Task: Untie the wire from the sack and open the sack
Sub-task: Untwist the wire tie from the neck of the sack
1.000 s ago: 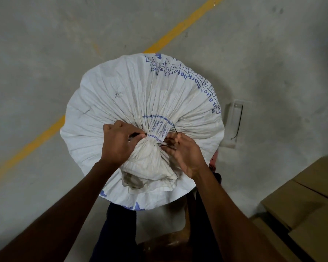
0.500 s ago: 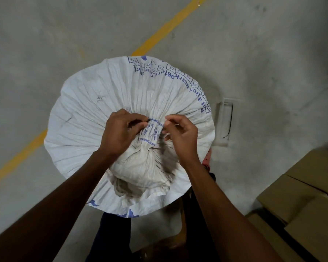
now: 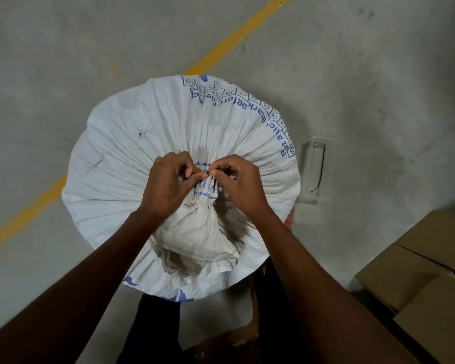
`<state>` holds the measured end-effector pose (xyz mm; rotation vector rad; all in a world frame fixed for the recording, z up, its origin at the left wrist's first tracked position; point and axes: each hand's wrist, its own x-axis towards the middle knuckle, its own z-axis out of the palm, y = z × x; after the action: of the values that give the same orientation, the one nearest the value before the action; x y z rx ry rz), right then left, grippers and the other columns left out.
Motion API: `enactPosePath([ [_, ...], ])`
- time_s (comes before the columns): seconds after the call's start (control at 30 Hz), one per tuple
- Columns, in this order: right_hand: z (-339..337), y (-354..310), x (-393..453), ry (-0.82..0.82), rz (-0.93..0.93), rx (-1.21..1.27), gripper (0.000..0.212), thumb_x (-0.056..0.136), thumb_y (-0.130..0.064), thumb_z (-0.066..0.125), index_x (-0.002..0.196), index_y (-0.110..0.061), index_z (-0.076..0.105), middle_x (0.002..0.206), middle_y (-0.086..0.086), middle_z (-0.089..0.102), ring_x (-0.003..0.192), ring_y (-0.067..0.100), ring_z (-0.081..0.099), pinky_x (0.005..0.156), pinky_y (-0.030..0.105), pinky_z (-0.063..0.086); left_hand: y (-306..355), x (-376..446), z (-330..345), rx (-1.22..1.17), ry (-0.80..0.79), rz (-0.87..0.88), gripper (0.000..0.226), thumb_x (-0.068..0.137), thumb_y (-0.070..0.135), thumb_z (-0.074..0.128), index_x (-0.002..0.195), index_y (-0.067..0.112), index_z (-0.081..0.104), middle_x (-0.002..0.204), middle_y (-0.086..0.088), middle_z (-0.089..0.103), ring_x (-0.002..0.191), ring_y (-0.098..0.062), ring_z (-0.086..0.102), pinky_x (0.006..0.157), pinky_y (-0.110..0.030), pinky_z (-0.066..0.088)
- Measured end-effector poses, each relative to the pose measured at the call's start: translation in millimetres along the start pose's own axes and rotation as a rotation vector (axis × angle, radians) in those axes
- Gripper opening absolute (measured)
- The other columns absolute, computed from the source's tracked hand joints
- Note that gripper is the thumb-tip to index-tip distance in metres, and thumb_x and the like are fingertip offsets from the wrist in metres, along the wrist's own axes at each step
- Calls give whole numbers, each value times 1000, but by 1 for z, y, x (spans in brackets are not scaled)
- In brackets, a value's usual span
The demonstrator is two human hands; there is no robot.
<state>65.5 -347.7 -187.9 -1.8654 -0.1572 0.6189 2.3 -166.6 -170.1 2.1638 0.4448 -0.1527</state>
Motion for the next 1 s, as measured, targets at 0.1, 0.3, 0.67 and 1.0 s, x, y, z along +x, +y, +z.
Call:
enactPosePath([
  [0.1, -2, -2, 2, 41, 20, -13, 6, 94, -6, 69, 96, -8, 74, 91, -3, 73, 87, 13, 69, 82, 36, 58, -3, 2, -4, -45, -56, -3, 26, 80, 30, 90, 83, 37, 65, 83, 18, 74, 84, -9, 73, 97, -52, 52],
  [0.3, -38, 3, 4, 274, 94, 18, 12, 100, -11, 62, 97, -21, 66, 85, -22, 66, 81, 5, 62, 69, 36, 58, -2, 2, -17, 275, -119, 61, 21, 85, 36, 85, 106, 38, 82, 82, 7, 68, 83, -13, 60, 88, -34, 34],
  [0.67, -146, 33, -3, 529, 291, 154, 14, 92, -5, 69, 87, -19, 69, 87, -6, 73, 81, 0, 66, 78, 31, 57, 125, 77, 84, 113, -147, -20, 14, 78, 52, 71, 70, 42, 75, 72, 29, 74, 78, 7, 71, 102, -51, 50],
  [1.0, -246, 128, -36, 536, 573, -26, 8, 92, -11, 64, 87, -16, 69, 88, -5, 69, 81, 10, 63, 67, 24, 47, 161, 85, 290, -74, -249, -209, 9, 84, 34, 75, 76, 29, 77, 70, 16, 77, 71, 0, 74, 85, -41, 61],
])
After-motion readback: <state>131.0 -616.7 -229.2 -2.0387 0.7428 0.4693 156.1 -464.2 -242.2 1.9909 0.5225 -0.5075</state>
